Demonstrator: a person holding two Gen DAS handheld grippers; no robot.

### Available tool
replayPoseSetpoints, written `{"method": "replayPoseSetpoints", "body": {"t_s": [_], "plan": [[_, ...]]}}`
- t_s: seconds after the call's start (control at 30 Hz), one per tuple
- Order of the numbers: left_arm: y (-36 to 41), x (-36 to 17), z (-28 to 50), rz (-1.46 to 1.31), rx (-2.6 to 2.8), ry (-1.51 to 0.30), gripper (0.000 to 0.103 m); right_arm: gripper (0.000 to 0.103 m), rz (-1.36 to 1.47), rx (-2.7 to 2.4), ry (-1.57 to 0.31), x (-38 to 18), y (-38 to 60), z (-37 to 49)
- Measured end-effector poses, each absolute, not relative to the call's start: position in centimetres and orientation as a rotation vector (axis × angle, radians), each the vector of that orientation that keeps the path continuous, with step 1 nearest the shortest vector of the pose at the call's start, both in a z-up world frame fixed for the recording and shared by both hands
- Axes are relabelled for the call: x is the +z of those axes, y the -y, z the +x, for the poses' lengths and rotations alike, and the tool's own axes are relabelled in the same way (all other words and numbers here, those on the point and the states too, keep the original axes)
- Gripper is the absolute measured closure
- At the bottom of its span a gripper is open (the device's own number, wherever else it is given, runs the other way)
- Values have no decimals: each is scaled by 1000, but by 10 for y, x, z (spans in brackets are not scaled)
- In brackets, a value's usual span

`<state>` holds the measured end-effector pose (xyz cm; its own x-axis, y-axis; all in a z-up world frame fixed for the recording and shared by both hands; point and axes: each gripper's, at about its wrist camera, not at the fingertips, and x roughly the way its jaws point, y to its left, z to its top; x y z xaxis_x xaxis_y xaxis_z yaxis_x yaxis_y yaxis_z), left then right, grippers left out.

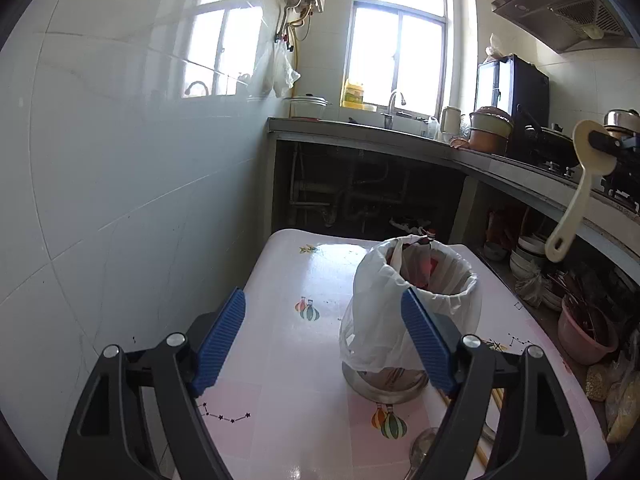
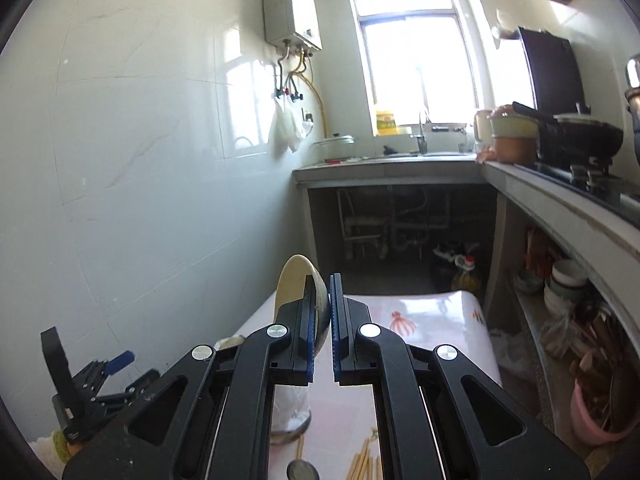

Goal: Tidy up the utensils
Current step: 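Lower the cream ladle into the holder and open the right tool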

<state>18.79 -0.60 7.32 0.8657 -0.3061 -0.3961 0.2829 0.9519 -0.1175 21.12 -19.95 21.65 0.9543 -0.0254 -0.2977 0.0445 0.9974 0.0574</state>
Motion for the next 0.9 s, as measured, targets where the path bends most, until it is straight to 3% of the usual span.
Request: {"method": "replayPoseSetpoints", "body": {"t_s": [0.47, 0.73, 0.83, 0.9], "plan": [[-27, 42, 162, -114, -297, -485, 18, 98, -423, -83, -495, 114, 117, 330], [-20, 25, 161, -61, -339, -511, 18, 97, -448, -5, -623, 76, 105, 341], [-16, 24, 164, -44, -347, -516, 18, 85, -407, 48, -686, 74, 105, 350], [-14, 25, 162, -38, -356, -507, 18, 62, -387, 66, -686, 77, 108, 346]]}}
